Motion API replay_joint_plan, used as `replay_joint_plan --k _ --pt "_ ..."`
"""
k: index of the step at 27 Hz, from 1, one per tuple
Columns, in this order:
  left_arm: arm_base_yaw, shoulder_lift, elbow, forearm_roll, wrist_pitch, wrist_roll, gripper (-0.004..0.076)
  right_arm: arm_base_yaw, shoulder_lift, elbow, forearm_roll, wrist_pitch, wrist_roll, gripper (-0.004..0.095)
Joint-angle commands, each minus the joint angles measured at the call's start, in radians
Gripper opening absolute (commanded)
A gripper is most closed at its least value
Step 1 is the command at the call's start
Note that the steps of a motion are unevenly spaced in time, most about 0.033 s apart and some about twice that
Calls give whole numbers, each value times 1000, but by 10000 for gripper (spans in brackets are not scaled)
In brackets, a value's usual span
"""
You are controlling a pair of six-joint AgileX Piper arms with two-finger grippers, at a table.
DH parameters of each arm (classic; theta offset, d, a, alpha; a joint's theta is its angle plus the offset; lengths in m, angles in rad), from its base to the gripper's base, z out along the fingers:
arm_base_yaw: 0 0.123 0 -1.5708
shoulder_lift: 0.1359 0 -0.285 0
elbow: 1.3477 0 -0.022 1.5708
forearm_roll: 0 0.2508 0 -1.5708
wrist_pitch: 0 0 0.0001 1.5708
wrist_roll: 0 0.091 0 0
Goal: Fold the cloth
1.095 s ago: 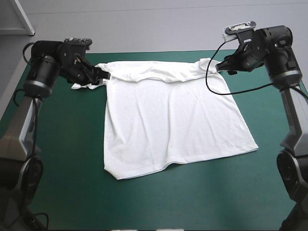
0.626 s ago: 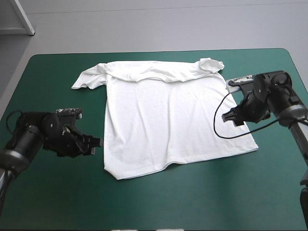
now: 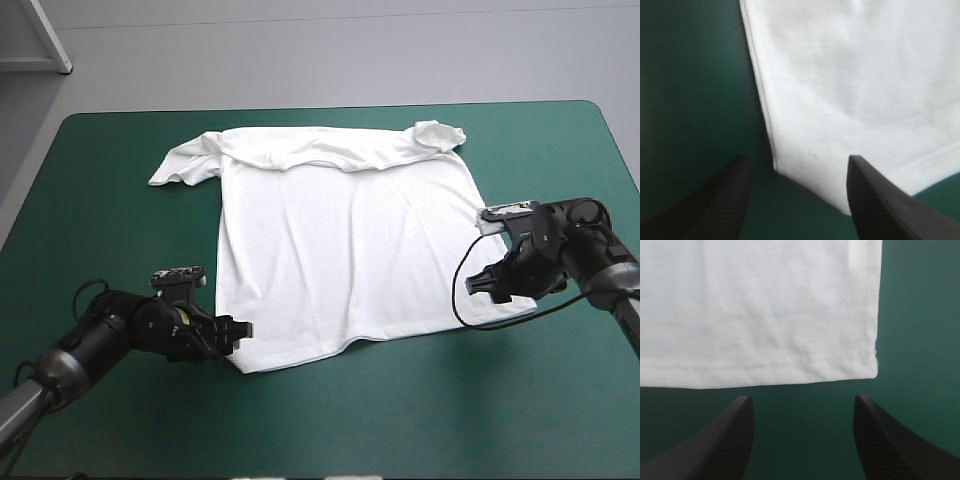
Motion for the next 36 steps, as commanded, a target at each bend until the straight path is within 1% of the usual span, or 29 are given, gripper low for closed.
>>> replay_joint_plan --k 1,2,5,6,8,9,10,11,12,14,17,21,27,33,35,36 --pt "-22 52 -21 13 -32 -25 420 -5 -34 -23 -4 -14 15 552" --pt "-32 80 -21 15 -37 -24 420 -5 -34 -23 -4 -14 20 552" --pt "-93 137 -21 -15 -115 -24 419 -5 -34 -23 -11 -38 24 552" --pt "-116 144 -21 -23 -142 -24 405 -5 -34 -23 -21 -55 24 552" --pt "-152 149 -21 -15 -164 -32 326 -5 -34 -23 -33 -94 24 552" --pt "-152 149 -21 -12 -159 -38 254 -5 -32 -23 -41 -107 24 552" --pt "-152 149 -21 -12 -153 -38 214 -5 -28 -23 -51 -115 24 552" --pt "-152 149 -21 -3 -148 -38 148 -7 -24 -23 -61 -122 24 552" --pt "-152 149 -21 3 -145 -38 103 -12 -16 -23 -64 -121 24 552" --pt "-152 149 -21 22 -128 -38 -11 -42 5 -23 -55 -121 24 552" --pt "-152 147 -21 49 -93 -38 -8 -103 41 -23 -18 -118 18 552" --pt "-152 147 -21 56 -69 -38 -8 -166 97 -23 99 -145 -66 552" --pt "-152 147 -21 56 -47 -34 -8 -184 179 -23 101 -149 -73 552" --pt "-152 147 -21 56 -57 -19 -8 -184 238 -16 128 -125 -73 551" --pt "-152 147 -21 56 -61 -19 -8 -184 251 -4 131 -127 -73 520" --pt "-152 147 -21 56 -63 -19 -8 -184 253 8 131 -136 -73 482"
